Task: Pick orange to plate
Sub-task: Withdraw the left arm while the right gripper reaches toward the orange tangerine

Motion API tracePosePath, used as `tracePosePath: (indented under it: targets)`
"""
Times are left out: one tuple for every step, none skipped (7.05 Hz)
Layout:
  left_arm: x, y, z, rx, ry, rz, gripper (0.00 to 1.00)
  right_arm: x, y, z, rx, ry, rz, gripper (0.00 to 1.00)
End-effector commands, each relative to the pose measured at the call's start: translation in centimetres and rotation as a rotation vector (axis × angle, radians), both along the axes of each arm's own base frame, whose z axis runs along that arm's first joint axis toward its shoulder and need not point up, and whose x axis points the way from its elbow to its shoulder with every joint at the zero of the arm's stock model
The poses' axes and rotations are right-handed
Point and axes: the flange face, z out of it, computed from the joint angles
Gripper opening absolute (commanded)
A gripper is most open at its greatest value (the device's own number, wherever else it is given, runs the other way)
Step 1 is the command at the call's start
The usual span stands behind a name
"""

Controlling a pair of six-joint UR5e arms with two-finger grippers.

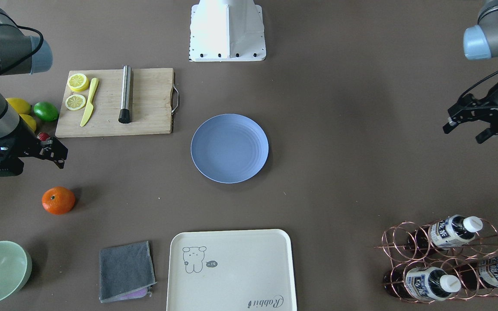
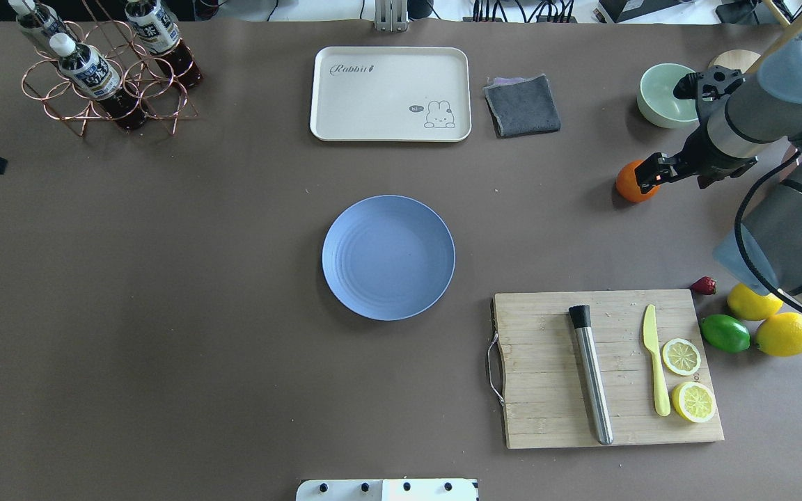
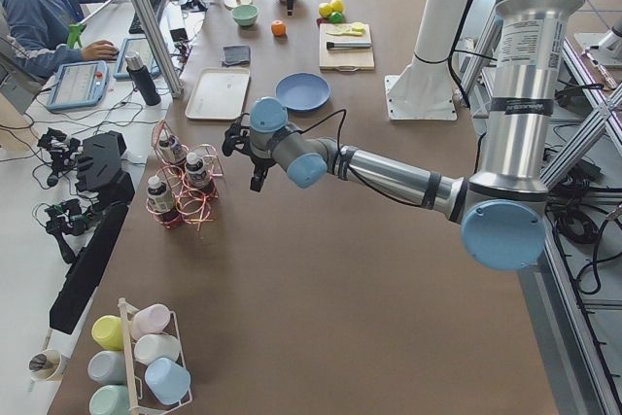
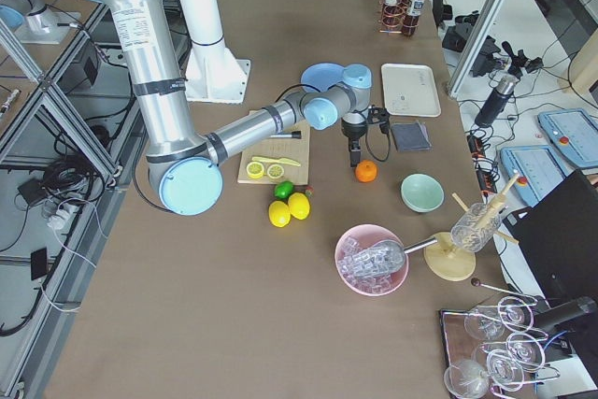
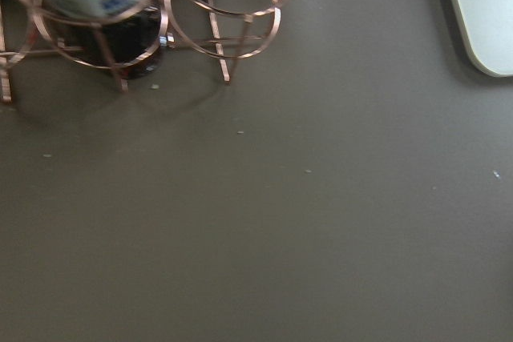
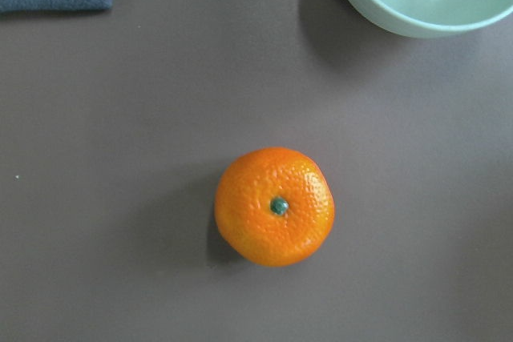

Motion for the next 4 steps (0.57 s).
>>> tracePosePath:
  targets:
    - [-9.9,2.3,6.3,0.043,-0.085,0.068,0.99,-3.3,-4.2,-0.2,-0.02,0.015,-0.012,1.0]
    - [-12.1,5.4,11.3,0.0,-0.101,0.075,0.99,-4.1,-5.5,0.4,-0.026,0.014,-0.014,1.0]
    - [-12.5,5.8,11.3,0.009,-0.096,0.067,0.99,-4.4,-6.3,2.1,-0.002,-0.007,-0.009,1.0]
    - [-12.7,5.7,11.0,0.019,-0.092,0.065,0.99,-4.7,-6.5,3.4,-0.005,-0.041,-0.023,1.0]
